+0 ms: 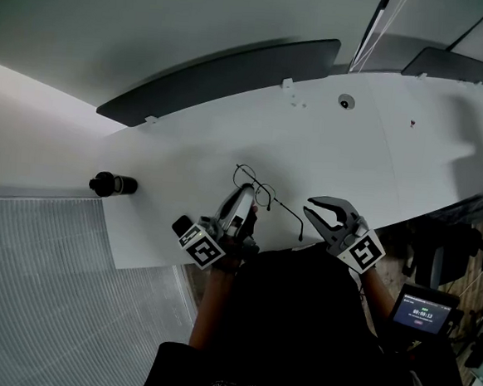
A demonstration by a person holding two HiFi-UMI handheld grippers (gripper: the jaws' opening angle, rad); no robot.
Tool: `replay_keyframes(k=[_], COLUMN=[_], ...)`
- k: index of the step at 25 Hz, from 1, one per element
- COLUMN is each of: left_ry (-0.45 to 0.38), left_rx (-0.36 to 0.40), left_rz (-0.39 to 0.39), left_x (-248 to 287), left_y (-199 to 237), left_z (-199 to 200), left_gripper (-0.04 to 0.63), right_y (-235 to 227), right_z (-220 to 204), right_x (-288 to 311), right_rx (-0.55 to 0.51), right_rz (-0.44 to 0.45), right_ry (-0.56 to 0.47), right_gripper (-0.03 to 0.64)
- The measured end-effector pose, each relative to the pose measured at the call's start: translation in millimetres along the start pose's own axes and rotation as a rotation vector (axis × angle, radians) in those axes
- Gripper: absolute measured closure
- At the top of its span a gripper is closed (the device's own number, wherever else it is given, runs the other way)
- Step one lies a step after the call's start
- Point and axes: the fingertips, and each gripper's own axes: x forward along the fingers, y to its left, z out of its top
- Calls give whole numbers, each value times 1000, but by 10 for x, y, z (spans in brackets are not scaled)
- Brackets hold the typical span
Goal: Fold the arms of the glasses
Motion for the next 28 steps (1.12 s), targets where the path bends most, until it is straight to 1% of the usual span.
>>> replay_keyframes(k=[2, 4, 6, 8, 11, 14, 20, 28], left_ry=[19, 52, 93, 128, 156, 164, 196, 217], left_rx=[37, 90, 141, 172, 170, 159, 206, 248], left_rz=[-1, -4, -8, -11, -18, -23, -24, -16], left_x=[6, 23, 55, 83, 121, 139, 121, 93], left_y=[-54, -102, -137, -169, -224, -256, -289, -301], left_z=[-1, -24, -85, -168, -286, -374, -434, -465], left_gripper=[561, 561, 561, 561, 561, 561, 561, 561], right_y=[-151, -262, -268, -201, -55, 65, 182, 214], right_z=[39, 125, 253, 371, 455, 427, 320, 199], right_x=[-43, -36, 45, 164, 328, 436, 503, 520], right_rx=[12, 29, 45, 61, 58, 3, 14, 40], right_rz=[-42, -52, -5, 61, 152, 198, 236, 238], right_ry=[-2, -4, -6, 0, 32, 71, 115, 152], right_gripper=[560, 560, 560, 560, 561, 560, 560, 561])
